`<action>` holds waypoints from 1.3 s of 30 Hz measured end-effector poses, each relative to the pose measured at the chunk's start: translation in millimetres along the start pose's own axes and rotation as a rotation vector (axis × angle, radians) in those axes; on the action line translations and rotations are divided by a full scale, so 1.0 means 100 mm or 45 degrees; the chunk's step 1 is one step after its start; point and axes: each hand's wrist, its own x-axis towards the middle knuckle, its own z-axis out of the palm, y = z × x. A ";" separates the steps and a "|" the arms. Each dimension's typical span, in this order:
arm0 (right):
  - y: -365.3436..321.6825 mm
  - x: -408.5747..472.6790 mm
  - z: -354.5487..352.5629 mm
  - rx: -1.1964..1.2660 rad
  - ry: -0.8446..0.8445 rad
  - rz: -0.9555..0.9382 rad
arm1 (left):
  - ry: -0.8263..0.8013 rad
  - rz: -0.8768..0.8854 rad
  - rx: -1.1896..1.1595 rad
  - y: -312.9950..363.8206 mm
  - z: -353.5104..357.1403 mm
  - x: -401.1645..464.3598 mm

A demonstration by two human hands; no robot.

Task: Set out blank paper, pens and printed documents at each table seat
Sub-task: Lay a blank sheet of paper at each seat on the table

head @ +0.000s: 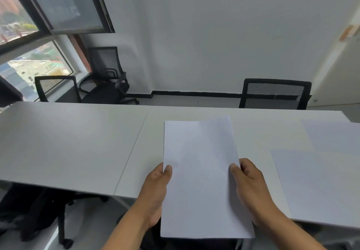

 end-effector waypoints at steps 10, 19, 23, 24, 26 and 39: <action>0.55 0.48 0.15 0.112 -0.078 0.147 | 0.075 -0.130 -0.018 -0.30 0.02 0.54; 0.83 0.74 0.22 0.131 0.078 0.239 | -0.001 -0.267 0.009 -0.49 0.00 0.97; 1.00 0.88 0.33 0.108 0.130 0.282 | -0.055 -0.322 0.004 -0.58 -0.14 1.23; 1.04 0.91 0.35 0.099 0.142 0.303 | -0.063 -0.334 -0.007 -0.62 -0.18 1.31; 1.11 0.96 0.39 0.095 0.152 0.354 | -0.064 -0.354 -0.021 -0.67 -0.25 1.43; 1.43 1.23 0.85 -0.086 0.198 0.476 | -0.075 -0.462 -0.063 -0.87 -0.73 1.91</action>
